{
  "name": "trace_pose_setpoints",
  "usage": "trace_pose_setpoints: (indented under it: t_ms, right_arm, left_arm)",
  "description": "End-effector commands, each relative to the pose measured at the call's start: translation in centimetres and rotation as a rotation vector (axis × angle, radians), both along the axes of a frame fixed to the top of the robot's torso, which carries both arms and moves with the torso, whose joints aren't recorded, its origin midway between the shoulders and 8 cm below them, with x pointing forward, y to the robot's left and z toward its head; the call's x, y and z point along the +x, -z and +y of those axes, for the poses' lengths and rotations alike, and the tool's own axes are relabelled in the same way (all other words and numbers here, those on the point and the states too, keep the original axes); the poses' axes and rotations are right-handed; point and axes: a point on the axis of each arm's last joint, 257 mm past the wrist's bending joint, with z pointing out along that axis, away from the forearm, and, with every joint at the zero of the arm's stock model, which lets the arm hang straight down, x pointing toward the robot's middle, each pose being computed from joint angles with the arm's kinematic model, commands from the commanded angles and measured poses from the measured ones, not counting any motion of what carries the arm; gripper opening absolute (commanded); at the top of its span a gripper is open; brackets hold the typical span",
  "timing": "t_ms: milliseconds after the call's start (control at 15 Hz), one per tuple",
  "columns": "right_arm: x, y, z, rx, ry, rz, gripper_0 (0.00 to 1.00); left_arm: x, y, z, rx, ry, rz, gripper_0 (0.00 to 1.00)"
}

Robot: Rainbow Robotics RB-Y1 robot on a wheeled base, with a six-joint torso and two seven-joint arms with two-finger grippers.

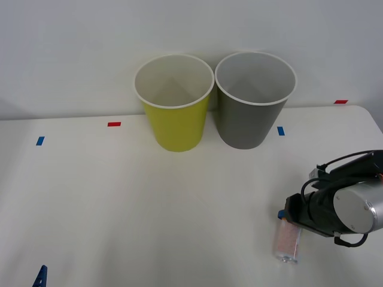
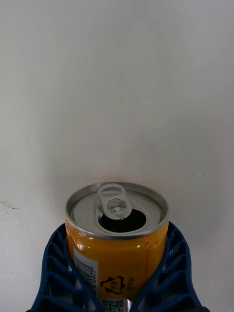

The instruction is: Put cans in the gray bin and PET bottles in the light green bin.

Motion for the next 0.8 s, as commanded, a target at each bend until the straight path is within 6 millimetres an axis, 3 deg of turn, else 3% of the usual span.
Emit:
trace_pose_setpoints:
  t_ms: [67,800]
  right_arm:
    - [0.4,-0.6,0.2,-0.014,-0.046,-0.04,0.0]
    - [1.0,-6.8,0.6,-0.242,-0.441,-0.444,0.0]
  left_arm:
    - [0.0,0.0,0.0,0.0,0.0,0.0,1.0]
    - [0.0,0.0,0.0,0.0,0.0,0.0,1.0]
